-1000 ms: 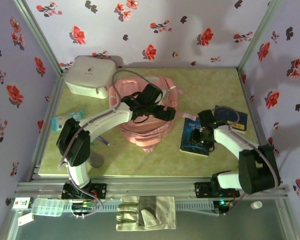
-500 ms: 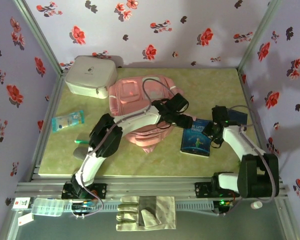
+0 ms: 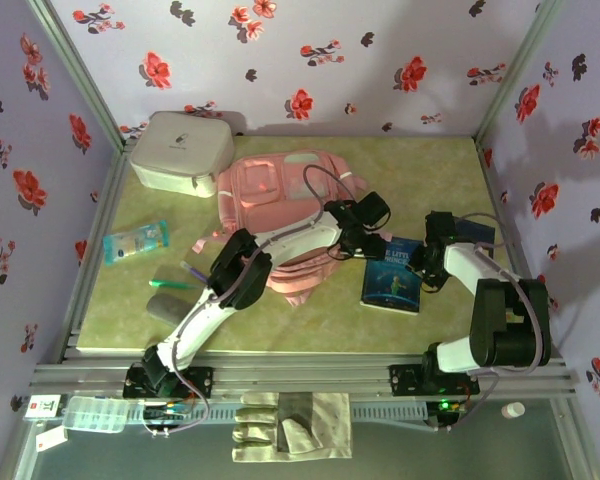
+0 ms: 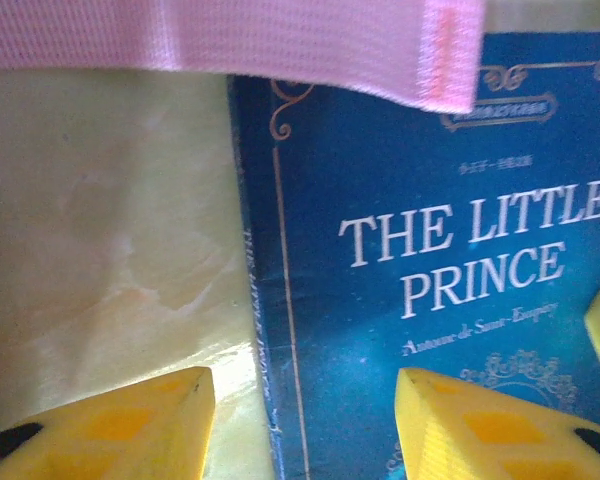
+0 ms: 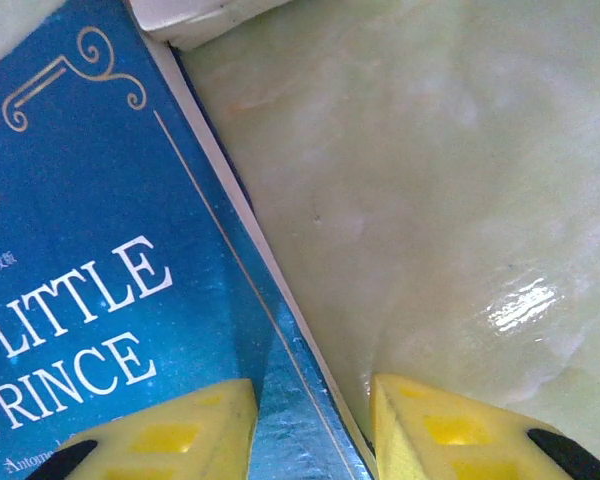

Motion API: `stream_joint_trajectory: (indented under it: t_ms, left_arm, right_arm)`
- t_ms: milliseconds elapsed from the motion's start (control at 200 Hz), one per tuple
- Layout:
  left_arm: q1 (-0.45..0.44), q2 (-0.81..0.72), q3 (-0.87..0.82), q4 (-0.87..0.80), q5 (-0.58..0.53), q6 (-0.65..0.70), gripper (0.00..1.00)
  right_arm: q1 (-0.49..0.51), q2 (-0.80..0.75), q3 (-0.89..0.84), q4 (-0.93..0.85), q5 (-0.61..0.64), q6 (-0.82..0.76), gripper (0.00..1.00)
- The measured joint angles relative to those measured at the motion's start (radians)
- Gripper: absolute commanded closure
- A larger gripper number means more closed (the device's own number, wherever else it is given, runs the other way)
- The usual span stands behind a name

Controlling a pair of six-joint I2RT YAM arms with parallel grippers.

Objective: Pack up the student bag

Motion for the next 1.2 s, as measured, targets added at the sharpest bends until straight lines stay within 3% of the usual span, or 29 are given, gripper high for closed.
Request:
stream_joint_trajectory:
  t_ms: [380, 875, 1200]
  left_arm:
    - [0.0, 0.035, 0.045, -0.032, 0.052, -0.02, 0.57]
    - [0.008, 0.055, 0.055, -0.027, 0.109, -0.038, 0.48]
    - [0.021, 0.04, 0.046, -0.011, 0.133, -0.065, 0.59]
  right_arm:
    - [-0.003, 0.0, 0.0, 0.011, -0.026, 0.0, 0.64]
    - [-0.011, 0.0, -0.017, 0.043, -0.065, 0.013, 0.65]
    - [-0.019, -0.023, -0.025, 0.049, -0.079, 0.035, 0.65]
